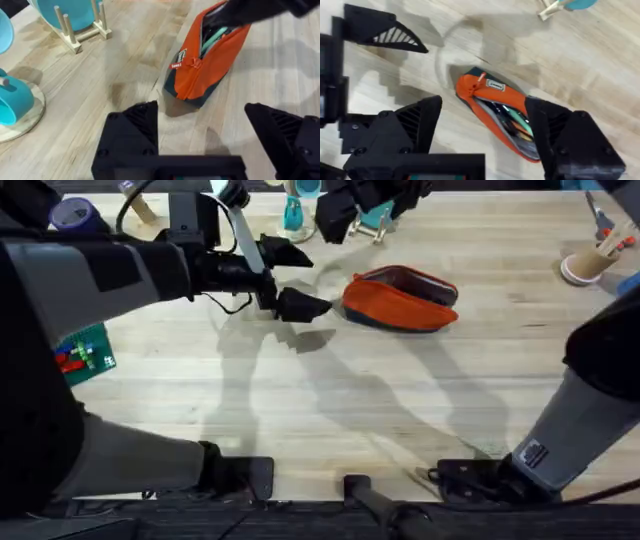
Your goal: Unzip the bag, pick up the pens from the table one at a time and place them inside, then zip the bag closed.
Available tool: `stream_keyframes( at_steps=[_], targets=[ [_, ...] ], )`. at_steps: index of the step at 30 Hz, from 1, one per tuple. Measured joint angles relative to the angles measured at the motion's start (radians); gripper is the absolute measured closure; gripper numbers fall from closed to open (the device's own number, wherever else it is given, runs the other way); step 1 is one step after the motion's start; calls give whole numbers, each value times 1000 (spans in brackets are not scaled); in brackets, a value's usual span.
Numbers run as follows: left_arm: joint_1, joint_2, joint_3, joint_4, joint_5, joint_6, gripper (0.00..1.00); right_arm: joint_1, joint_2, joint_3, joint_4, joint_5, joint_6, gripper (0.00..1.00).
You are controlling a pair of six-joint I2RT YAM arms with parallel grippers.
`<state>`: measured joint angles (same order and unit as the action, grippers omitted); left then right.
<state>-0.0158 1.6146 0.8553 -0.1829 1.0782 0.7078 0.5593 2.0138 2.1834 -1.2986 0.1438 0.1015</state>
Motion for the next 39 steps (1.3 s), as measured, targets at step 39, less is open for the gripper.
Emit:
stream_keyframes(
  at_steps=[39],
  targets=[
    [0, 0, 0, 0, 3, 0, 6, 12, 138, 0, -67, -2, 224, 5]
  ],
)
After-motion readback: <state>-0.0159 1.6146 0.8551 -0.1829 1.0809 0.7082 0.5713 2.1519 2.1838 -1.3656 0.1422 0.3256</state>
